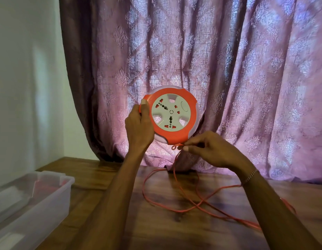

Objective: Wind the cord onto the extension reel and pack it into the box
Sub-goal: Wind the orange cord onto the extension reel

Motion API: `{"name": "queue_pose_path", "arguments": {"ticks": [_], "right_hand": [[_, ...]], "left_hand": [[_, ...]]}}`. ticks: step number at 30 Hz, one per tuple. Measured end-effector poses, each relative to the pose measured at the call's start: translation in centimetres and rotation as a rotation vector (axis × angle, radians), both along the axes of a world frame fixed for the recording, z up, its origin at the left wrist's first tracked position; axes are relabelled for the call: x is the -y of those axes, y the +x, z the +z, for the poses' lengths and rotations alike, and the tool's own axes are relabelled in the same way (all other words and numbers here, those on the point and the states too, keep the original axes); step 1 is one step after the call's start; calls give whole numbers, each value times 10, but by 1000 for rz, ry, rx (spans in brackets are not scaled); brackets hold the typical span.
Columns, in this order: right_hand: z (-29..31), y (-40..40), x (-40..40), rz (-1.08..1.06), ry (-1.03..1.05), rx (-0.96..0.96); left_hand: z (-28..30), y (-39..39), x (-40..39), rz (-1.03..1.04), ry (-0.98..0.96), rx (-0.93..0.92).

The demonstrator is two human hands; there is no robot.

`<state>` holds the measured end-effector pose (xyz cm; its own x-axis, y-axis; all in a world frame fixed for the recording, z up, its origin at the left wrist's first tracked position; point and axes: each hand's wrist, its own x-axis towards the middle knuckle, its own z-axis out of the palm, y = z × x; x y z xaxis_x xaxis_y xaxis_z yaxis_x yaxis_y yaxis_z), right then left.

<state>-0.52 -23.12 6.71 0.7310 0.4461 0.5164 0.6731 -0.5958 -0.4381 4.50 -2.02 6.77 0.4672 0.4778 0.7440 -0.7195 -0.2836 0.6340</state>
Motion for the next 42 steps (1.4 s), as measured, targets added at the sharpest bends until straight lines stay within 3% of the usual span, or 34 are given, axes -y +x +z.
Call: {"name": "queue_pose_path", "arguments": {"ticks": [7,15,24,27,30,37,42], "right_hand": [[15,-19,2,-47,-86,156],[8,-20,-6,-54,-158,6],[-27,9,-21,-116,96,-179],[-28,16,-20,-204,231,-135],[-20,15,-10,-127,326,-201],[4,-2,18,127,-52,-153],[8,-9,20,181,-88,-190]], "left_hand": [[-1,-2,1,54,22,-9],[2,-4,5,56,-34,1],[4,-9,9,-103,-110,-26],[7,-11,8,-80,-96,-11],[8,-10,4,-11,-90,-19],[6,-6,-5,80,-68,-48],[4,-7,-3,132,-29,-45]]}}
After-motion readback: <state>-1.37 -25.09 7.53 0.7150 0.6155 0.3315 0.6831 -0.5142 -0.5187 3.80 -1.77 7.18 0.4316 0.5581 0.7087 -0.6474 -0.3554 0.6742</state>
